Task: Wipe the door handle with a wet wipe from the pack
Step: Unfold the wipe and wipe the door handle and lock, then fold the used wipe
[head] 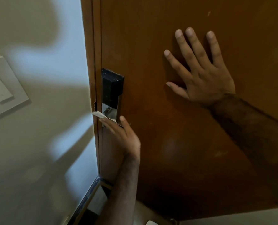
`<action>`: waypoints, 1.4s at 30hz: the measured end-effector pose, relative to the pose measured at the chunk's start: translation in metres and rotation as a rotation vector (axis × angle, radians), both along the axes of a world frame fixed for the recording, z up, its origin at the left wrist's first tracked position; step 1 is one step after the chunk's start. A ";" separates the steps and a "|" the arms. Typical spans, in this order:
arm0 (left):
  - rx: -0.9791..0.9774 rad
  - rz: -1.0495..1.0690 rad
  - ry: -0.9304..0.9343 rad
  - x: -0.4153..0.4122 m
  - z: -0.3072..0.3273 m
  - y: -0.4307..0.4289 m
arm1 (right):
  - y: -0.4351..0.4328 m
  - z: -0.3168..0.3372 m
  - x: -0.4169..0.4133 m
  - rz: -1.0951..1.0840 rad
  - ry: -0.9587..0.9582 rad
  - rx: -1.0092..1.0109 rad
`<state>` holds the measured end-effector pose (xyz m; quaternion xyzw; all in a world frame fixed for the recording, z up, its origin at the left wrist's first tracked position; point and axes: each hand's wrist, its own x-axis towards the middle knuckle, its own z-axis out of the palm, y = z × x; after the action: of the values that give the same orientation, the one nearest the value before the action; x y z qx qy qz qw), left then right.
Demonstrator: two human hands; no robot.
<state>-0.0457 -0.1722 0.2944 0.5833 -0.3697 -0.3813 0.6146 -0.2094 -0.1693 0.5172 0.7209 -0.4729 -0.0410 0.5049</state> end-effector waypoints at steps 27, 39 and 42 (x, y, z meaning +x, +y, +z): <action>0.101 0.127 0.509 0.009 -0.012 0.016 | -0.003 0.003 0.000 -0.045 0.019 0.027; 0.270 -0.147 0.706 0.070 -0.032 0.044 | 0.011 -0.015 0.019 0.001 -0.235 0.149; 0.302 -0.268 0.642 0.081 -0.024 0.055 | 0.030 -0.066 0.048 0.101 -0.595 0.457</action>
<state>0.0357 -0.1176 0.2702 0.4647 -0.1708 -0.6719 0.5509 -0.1613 -0.1394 0.4511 0.8178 -0.5414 0.0906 0.1728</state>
